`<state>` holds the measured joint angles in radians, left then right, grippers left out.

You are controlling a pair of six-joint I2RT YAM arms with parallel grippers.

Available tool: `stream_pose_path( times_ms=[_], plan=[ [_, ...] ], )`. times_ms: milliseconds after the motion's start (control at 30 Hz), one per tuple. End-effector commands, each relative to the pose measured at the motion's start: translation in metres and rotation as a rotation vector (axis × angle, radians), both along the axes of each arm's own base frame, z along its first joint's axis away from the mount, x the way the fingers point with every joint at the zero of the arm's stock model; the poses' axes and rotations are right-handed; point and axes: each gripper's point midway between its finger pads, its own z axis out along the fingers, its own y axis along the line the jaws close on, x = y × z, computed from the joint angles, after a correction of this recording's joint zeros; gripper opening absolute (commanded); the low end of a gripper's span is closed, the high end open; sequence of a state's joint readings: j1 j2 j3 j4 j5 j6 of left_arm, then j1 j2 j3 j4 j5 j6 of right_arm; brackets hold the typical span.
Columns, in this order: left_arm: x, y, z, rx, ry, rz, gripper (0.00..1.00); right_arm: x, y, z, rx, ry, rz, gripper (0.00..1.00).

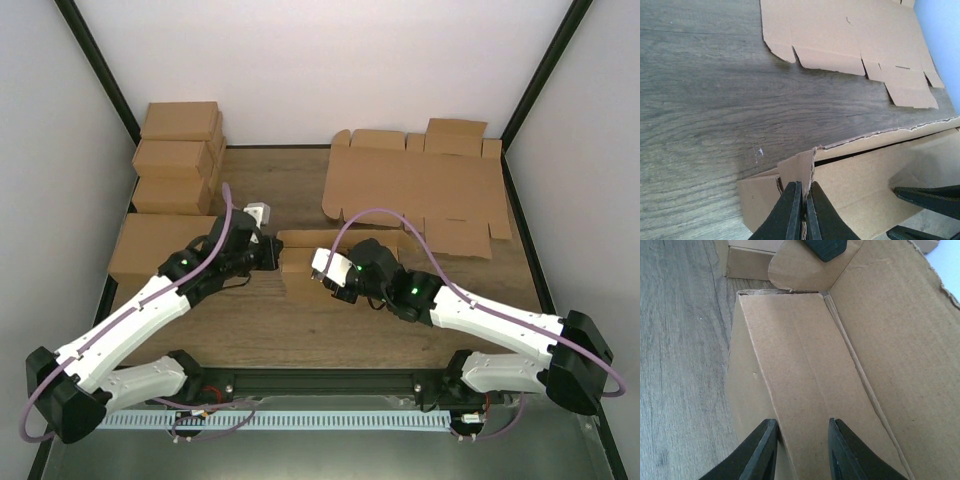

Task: Fold the paper box

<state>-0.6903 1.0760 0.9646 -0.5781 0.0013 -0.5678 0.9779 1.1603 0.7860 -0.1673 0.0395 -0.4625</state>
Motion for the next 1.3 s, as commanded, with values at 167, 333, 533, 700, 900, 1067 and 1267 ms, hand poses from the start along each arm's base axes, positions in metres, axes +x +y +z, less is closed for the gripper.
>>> stream_pose_path(
  times_ms=[167,333,533,700,900,1067,1267],
  plan=[
    [-0.019,-0.001,-0.031,0.057,0.048,0.018,0.04,-0.005,0.005,0.005,0.029,0.03,-0.004,0.31],
    [-0.021,0.002,-0.035,0.073,0.037,0.033,0.04,-0.007,0.006,0.017,0.072,0.03,-0.003,0.38],
    [-0.019,0.005,-0.04,0.104,0.028,0.042,0.04,-0.014,0.006,0.035,0.123,0.046,0.016,0.47],
    [-0.02,0.006,-0.044,0.111,0.029,0.045,0.04,-0.017,-0.001,0.06,0.208,0.06,-0.01,0.62],
    [-0.02,0.013,-0.047,0.142,0.015,0.06,0.04,-0.007,-0.026,0.098,0.367,0.186,-0.141,0.69],
    [-0.019,0.016,-0.046,0.162,0.005,0.064,0.04,0.007,-0.069,0.125,0.463,0.226,-0.357,0.74],
    [-0.02,0.017,-0.046,0.171,0.004,0.059,0.04,0.013,-0.121,0.141,0.547,0.238,-0.634,0.77]
  ],
)
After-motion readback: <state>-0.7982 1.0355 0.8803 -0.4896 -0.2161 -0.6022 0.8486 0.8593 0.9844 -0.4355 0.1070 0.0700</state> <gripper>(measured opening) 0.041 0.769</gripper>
